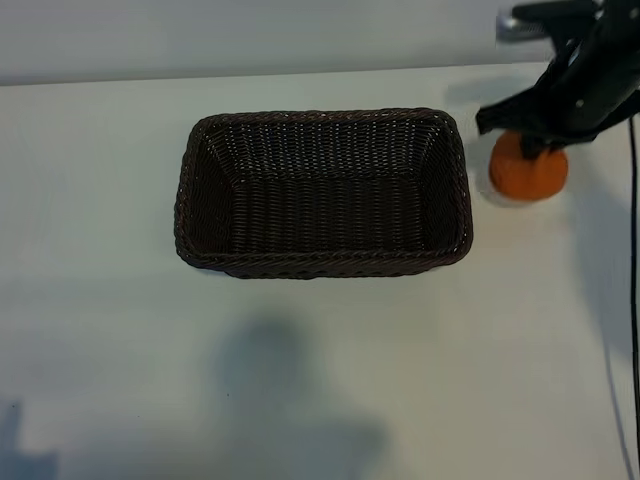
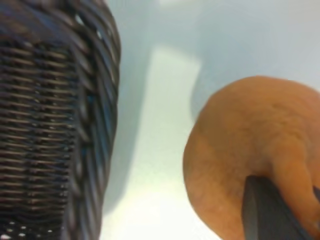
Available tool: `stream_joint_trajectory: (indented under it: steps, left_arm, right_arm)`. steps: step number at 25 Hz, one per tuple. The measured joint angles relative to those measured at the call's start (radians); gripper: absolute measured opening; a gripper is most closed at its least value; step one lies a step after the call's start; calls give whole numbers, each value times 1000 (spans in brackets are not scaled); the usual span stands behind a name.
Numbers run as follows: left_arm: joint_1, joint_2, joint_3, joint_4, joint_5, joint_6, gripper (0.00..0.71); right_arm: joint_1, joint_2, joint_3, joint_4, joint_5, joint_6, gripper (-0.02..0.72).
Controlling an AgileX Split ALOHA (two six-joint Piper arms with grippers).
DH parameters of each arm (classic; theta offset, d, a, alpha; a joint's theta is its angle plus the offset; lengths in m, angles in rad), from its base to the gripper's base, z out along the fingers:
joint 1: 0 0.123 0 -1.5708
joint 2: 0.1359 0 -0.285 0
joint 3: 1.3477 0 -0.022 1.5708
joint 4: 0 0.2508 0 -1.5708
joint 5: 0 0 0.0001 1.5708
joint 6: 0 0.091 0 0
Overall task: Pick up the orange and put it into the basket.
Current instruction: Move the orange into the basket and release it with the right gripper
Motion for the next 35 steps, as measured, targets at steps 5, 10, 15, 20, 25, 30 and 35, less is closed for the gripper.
stream_joint_trajectory:
  steps: [5,10,15,20,25,30,35]
  left_arm:
    - [0,0,0,0,0,0,507]
    - [0,0,0,0,0,0,507]
    - [0,0,0,0,0,0,507]
    - [0,0,0,0,0,0,507]
    - [0,0,0,0,0,0,507]
    - [0,0,0,0,0,0,507]
    - [0,0,0,0,0,0,507]
  right_arm:
    - [0,-86,0,-1,27,0,86]
    - [0,-133,0,-5,46,0,86]
    - [0,-145,0,-7,73,-2,86]
    - [0,-150,0,-7,88,-5,83]
    - [0,-163,0,50,103,-34,83]
    - [55,-172,0,97,125,-63,83]
    - [196,-173,0,115,93,-63,83]
